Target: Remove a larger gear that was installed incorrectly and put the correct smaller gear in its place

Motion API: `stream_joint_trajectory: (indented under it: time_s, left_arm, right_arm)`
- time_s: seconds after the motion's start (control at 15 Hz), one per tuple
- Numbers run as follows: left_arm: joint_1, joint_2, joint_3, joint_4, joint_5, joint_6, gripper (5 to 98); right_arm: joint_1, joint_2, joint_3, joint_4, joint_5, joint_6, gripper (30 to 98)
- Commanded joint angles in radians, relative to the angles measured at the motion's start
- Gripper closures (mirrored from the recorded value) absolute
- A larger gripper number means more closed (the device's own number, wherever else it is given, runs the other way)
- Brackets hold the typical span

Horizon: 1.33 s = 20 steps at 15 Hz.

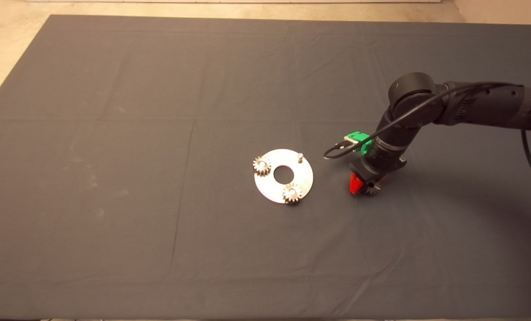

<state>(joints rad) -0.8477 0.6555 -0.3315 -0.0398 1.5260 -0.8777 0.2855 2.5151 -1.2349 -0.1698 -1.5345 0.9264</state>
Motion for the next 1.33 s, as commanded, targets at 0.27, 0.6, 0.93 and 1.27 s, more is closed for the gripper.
stream_joint_trajectory:
  time_s: [0.27,0.6,0.93,1.27]
  left_arm:
    - [0.018,-0.006,0.008,0.008,0.132,0.003,44.4]
    - [0.018,-0.007,0.01,0.008,0.132,0.002,44.4]
    - [0.018,-0.007,0.01,0.008,0.132,0.002,44.4]
    - [0.018,-0.007,0.01,0.008,0.132,0.003,44.4]
  right_arm:
    - [0.023,0.007,0.017,-0.053,-0.124,0.014,71.6]
    - [0.023,0.0,0.022,-0.044,-0.124,0.012,71.6]
    - [0.023,-0.002,0.011,-0.019,-0.124,0.012,71.6]
    - [0.024,-0.006,0.0,-0.014,-0.124,0.011,71.6]
